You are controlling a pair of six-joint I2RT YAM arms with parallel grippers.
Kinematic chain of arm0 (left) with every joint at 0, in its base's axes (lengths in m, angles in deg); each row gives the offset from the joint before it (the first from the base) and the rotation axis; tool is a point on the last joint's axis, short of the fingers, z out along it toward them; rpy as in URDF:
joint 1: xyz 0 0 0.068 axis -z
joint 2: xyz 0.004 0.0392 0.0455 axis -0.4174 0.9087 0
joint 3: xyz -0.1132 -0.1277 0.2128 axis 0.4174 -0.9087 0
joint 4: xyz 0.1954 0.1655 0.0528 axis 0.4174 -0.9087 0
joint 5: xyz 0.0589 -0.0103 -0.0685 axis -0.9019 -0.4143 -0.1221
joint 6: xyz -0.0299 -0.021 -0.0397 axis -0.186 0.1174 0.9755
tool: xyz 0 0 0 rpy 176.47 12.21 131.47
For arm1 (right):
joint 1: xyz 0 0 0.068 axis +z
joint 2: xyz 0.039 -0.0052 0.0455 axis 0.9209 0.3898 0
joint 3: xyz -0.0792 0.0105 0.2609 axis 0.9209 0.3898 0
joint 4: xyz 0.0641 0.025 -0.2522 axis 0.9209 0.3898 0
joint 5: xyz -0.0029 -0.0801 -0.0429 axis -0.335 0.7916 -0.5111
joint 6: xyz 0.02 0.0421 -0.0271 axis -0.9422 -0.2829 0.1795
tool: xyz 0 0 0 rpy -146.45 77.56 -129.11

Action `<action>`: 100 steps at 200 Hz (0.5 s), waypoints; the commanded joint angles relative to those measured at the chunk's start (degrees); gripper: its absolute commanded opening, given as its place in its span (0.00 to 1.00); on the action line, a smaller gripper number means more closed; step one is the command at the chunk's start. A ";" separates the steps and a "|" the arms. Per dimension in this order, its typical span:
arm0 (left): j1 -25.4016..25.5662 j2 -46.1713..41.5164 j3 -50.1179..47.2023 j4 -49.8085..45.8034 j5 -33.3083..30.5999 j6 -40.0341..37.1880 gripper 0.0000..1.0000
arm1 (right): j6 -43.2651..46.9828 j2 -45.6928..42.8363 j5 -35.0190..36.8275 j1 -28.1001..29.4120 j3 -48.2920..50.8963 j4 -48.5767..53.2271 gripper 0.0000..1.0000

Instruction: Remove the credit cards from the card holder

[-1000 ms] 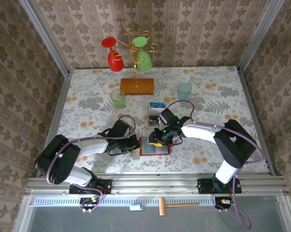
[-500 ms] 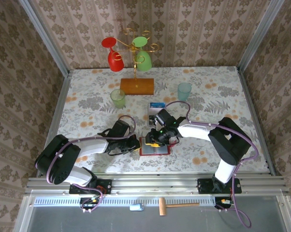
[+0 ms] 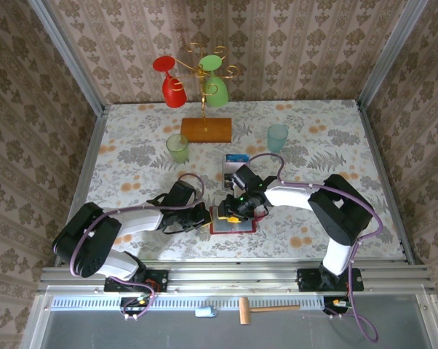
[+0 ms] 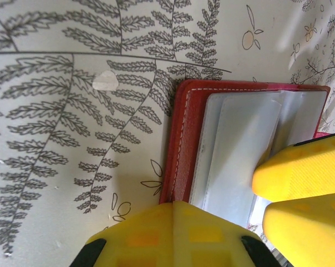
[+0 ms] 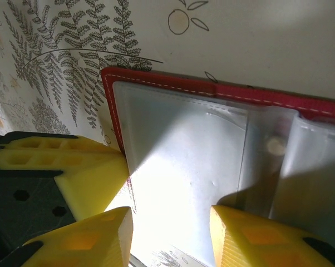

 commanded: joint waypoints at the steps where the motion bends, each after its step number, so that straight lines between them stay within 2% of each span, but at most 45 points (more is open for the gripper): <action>1: -0.05 -0.28 -0.61 -1.23 -1.04 -0.27 0.00 | -0.03 0.55 0.24 0.47 -1.48 2.07 0.42; 100: -0.44 0.13 -0.70 -1.67 -1.05 -0.62 0.00 | 0.81 -2.34 4.40 0.49 -0.31 5.13 0.43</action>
